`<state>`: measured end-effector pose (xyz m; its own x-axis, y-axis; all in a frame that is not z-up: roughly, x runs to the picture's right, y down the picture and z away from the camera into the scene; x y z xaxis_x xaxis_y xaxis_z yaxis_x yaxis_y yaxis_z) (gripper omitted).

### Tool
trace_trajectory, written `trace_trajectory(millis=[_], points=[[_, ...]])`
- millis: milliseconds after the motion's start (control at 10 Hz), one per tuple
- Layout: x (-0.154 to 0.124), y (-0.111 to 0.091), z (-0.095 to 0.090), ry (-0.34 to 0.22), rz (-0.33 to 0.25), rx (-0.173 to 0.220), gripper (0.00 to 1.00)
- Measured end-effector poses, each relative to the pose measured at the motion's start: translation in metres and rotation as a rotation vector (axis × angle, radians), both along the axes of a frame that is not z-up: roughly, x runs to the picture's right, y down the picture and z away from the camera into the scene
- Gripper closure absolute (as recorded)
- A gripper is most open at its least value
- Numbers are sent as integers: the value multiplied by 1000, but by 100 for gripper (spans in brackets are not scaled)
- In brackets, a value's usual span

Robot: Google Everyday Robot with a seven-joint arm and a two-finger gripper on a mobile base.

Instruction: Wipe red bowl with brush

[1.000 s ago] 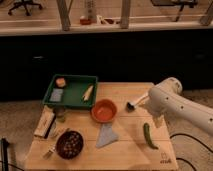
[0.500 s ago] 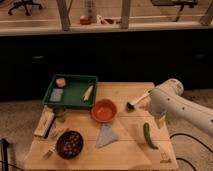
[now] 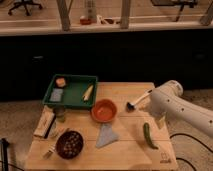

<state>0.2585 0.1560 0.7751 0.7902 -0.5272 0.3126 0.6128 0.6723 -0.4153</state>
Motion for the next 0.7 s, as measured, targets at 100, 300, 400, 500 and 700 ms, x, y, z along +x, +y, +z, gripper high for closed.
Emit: trace_trajectory(millis=[100, 300, 400, 500, 700], points=[[2, -8, 3, 1, 33, -3, 20], [4, -26, 20, 2, 109, -29, 20], [6, -30, 25, 7, 125, -32, 20], [8, -36, 32, 22, 151, -36, 20], [6, -42, 43, 48, 180, -31, 20]])
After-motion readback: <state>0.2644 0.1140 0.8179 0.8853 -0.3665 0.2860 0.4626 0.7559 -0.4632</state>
